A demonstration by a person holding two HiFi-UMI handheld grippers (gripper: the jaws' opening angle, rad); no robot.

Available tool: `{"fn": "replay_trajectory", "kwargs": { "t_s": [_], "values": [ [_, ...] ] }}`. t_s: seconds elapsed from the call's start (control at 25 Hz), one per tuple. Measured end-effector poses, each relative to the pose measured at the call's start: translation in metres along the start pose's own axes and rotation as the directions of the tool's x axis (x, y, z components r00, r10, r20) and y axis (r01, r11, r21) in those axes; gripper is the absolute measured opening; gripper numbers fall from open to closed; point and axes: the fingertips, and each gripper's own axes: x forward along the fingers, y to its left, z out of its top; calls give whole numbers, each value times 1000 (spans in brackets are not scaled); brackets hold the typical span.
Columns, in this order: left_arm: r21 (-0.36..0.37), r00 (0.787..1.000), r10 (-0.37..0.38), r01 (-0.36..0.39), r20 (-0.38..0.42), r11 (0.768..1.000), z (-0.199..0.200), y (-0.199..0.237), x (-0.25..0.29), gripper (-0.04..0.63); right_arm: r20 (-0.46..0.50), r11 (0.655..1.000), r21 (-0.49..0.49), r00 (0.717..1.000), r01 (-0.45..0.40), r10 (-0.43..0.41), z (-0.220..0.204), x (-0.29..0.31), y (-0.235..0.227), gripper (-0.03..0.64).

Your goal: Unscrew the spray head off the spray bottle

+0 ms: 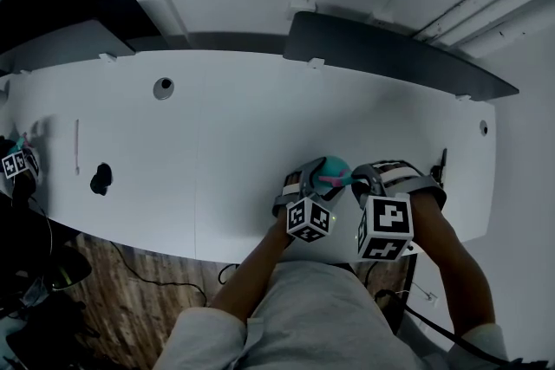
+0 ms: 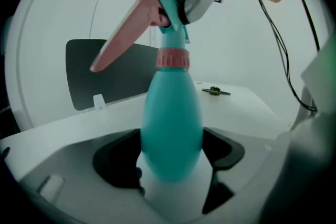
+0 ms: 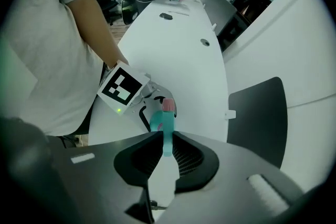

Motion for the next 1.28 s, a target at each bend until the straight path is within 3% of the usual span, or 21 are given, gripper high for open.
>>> {"fn": "replay_trajectory", "kwargs": {
  "t_s": [0.48,0.8,0.96,1.12,1.28],
  "values": [
    [-1,1000,-1,1,0,1000,1,-1,0,360,20,993,-111,999,45,-43,-3,-12,5,58],
    [-3,1000,-1,1,2,1000,0,-1,0,360,137,997,38,988,61,-66,-18,-52,6,58],
    [-4,1000,1,-1,1,1000,1,-1,0,360,257,987,152,962,58,-96,-34,-83,12,58],
    [-7,1000,0,0,2,1000,1,0,0,360,359,930,363,912,59,-198,-73,-128,13,58],
    [-10,1000,5,-5,-2,1000,-2,2,-1,360,396,806,590,849,55,-348,-101,-130,11,58]
  ]
}}
